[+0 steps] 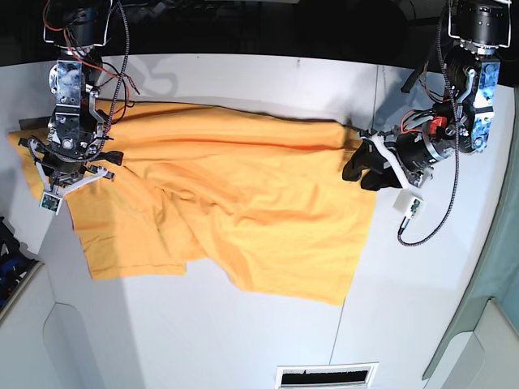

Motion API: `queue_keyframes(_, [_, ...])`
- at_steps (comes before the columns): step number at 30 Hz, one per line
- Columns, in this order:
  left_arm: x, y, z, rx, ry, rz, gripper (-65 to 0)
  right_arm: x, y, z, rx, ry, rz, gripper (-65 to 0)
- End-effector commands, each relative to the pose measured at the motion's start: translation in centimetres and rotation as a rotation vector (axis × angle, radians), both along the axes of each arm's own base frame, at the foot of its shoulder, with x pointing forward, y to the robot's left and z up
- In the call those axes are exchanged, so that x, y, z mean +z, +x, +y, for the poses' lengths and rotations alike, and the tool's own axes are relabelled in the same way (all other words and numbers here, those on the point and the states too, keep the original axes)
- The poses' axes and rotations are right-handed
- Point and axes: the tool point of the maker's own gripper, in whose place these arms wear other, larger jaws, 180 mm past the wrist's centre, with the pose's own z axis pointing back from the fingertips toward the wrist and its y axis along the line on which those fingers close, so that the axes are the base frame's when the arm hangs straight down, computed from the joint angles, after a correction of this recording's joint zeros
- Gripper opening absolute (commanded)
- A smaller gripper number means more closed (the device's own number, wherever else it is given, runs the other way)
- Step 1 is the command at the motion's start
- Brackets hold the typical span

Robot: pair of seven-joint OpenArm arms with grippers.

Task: Layout the t-shirt on the table in an organized manner, then fold the t-shirt properly
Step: 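Pull the grippers apart and drag the shirt away from the robot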

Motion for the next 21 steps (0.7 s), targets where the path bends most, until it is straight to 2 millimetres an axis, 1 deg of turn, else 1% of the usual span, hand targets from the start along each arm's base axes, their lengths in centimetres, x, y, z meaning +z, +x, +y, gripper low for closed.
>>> queue_keyframes(1, [1.5, 1.2, 0.2, 0.005, -0.017, -0.052, -31.7, 2.4, 1.4, -1.1, -0.015, -0.058, -0.069, -65.0])
queue_keyframes(4, [0.7, 0.5, 0.3, -0.010, 0.011, -0.008, -31.7, 3.1, 1.4, -1.5, -0.031, -0.082, -0.084, -65.0])
queue_keyframes(8, [-0.6, -0.7, 0.7, -0.038, 0.057, 0.079, -31.7, 3.2, 1.5, -1.5, -0.030, -0.082, -0.086, -65.0])
queue_keyframes(10, [-0.5, -0.9, 1.2, -0.044, 0.077, 0.087, -31.7, 3.2, 1.4, -1.5, -0.029, -0.082, -0.085, -65.0])
queue_keyframes(13, [0.1, -0.6, 1.8, -0.033, 0.070, 0.077, -31.7, 3.2, 1.5, -1.5, -0.029, -0.083, -0.086, -65.0])
queue_keyframes(18, [0.0, -0.8, 1.8, -0.037, 0.070, 0.091, -31.7, 2.8, 1.3, -1.1, -0.002, -0.074, -0.073, -65.0])
queue_keyframes(21, [-0.5, -1.9, 1.3, -0.079, 0.069, 0.114, -31.7, 2.7, 1.4, -1.0, 0.002, -0.066, -0.073, -65.0])
